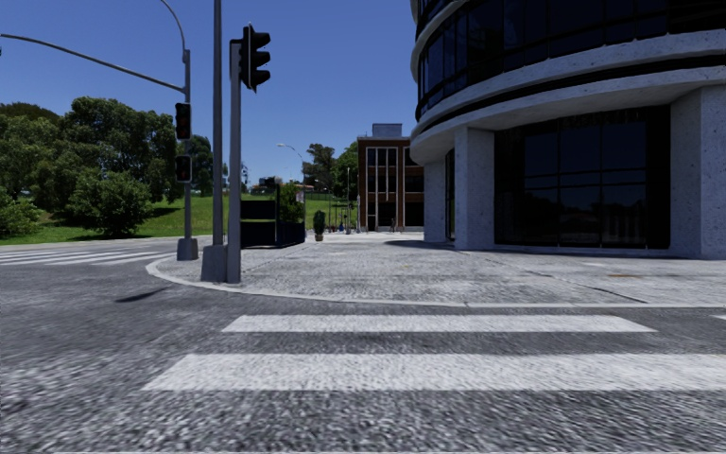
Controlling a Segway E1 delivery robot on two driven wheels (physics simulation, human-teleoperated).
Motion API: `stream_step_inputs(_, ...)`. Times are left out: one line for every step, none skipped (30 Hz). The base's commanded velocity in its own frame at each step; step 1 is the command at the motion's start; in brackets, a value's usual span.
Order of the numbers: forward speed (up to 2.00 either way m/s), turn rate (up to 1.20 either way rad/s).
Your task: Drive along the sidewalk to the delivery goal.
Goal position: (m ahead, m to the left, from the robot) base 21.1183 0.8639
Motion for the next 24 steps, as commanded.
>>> stream_step_inputs(2.00,0.00)
stream_step_inputs(2.00,0.00)
stream_step_inputs(2.00,0.00)
stream_step_inputs(2.00,0.00)
stream_step_inputs(2.00,0.00)
stream_step_inputs(2.00,0.00)
stream_step_inputs(2.00,0.00)
stream_step_inputs(2.00,0.00)
stream_step_inputs(2.00,0.00)
stream_step_inputs(2.00,0.00)
stream_step_inputs(2.00,0.00)
stream_step_inputs(2.00,0.00)
stream_step_inputs(2.00,0.00)
stream_step_inputs(2.00,0.00)
stream_step_inputs(2.00,0.00)
stream_step_inputs(2.00,0.00)
stream_step_inputs(2.00,0.00)
stream_step_inputs(2.00,0.00)
stream_step_inputs(2.00,0.00)
stream_step_inputs(2.00,0.00)
stream_step_inputs(2.00,0.00)
stream_step_inputs(2.00,0.00)
stream_step_inputs(2.00,0.00)
stream_step_inputs(2.00,0.00)
